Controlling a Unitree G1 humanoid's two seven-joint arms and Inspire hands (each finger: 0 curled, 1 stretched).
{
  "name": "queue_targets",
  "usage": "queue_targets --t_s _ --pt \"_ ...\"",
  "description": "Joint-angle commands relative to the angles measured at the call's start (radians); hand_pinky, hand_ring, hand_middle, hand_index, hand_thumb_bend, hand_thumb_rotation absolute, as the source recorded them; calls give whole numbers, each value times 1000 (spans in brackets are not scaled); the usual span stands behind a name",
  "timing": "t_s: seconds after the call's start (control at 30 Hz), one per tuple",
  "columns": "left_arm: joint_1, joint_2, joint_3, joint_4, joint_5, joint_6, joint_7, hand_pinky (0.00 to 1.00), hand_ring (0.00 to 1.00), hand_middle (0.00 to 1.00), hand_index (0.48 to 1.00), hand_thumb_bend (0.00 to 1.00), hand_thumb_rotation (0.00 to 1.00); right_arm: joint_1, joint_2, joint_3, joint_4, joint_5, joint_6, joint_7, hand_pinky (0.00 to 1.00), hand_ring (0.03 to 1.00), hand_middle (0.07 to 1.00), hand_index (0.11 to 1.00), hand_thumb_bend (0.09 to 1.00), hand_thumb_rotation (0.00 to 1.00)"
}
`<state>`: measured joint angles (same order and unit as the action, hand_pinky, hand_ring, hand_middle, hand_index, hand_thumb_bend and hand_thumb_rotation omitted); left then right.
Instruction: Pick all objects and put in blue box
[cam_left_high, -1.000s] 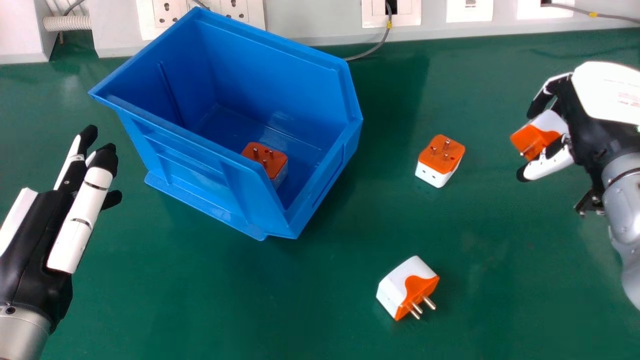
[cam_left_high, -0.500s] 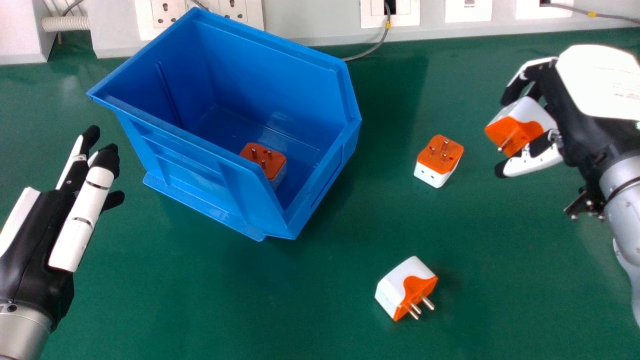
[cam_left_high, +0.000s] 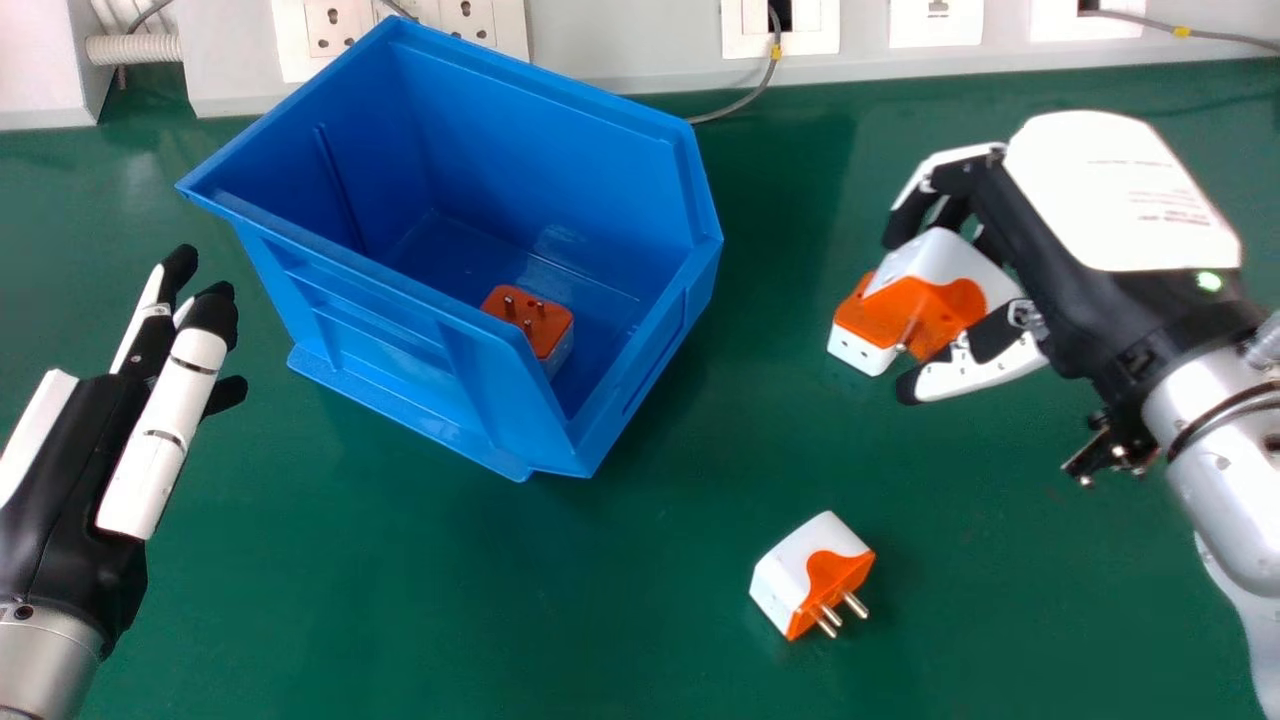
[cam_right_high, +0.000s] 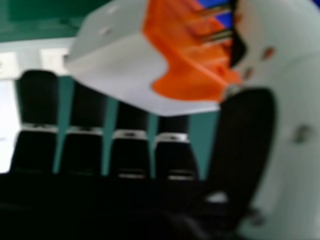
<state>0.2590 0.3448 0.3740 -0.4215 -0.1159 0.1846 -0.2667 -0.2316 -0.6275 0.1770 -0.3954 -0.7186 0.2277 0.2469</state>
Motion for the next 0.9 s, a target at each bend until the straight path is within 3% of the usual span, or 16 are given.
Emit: queue_targets --t_s 0.0,0.2,0.4,0.53,0.87 --pt "-6 13 -1 -28 10 -5 8 894 952 973 1000 498 1000 -8 12 -4 -49 -16 -18 13 327 428 537 526 490 0" --pt "-10 13 -13 -46 18 14 19 901 955 974 1000 500 1000 -36 65 30 -55 -18 -43 38 329 430 538 509 491 0" --pt "-15 10 -23 -49 25 21 24 905 957 975 1000 500 1000 -128 129 85 56 -27 -89 16 330 431 539 503 491 0" --pt "-14 7 -31 -54 28 22 27 906 957 975 1000 499 1000 -216 185 125 197 -22 -143 -24 331 431 540 501 491 0" --pt "-17 4 -41 -38 32 9 30 909 959 977 1000 491 1000 -358 282 172 455 -10 -227 -89 325 424 539 517 489 0"
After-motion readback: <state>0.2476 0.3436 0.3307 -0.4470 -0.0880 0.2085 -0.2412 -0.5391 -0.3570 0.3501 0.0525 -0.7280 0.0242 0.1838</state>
